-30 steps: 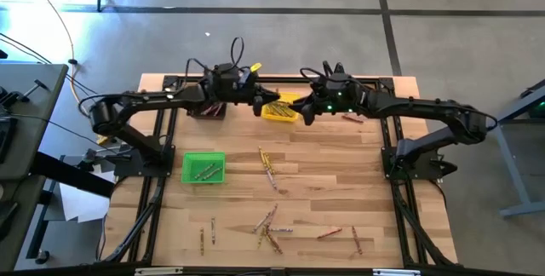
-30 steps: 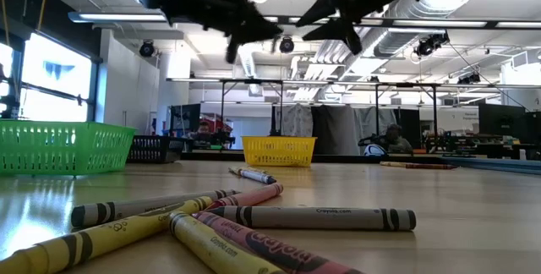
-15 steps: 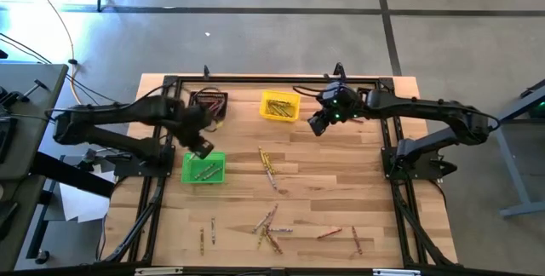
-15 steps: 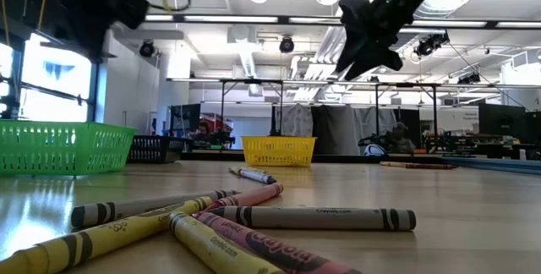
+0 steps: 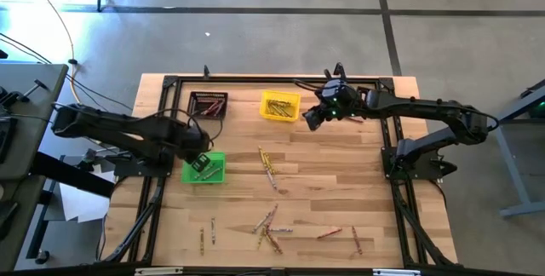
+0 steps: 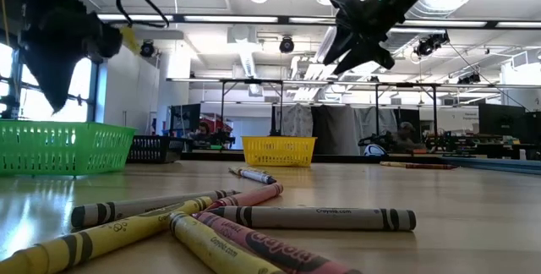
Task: Sort crayons
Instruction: Put the blue crayon into the green bin, then put the red crayon into the black bin
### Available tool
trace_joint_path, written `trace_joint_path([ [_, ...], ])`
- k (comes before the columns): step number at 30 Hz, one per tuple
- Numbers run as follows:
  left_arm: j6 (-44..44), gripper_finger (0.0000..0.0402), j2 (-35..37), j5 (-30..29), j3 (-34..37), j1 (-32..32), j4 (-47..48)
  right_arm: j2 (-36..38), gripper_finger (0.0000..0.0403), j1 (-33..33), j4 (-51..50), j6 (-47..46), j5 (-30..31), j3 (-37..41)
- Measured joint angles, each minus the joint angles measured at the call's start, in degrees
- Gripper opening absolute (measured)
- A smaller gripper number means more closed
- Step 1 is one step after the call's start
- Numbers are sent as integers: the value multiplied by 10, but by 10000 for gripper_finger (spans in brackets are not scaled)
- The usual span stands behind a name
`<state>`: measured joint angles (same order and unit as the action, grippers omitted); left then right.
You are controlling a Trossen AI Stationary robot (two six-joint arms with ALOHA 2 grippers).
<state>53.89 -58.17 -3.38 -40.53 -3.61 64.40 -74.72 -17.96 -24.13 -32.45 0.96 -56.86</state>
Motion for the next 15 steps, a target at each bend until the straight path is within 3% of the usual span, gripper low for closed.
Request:
trace_joint_path([
  [9,-20,46,4,41,22,-33,-54,2,128,17,-28,-29,-3,0],
  [15,-37,47,33,75,-5,-67,-121,2,128,36,-146,-91,0,0],
])
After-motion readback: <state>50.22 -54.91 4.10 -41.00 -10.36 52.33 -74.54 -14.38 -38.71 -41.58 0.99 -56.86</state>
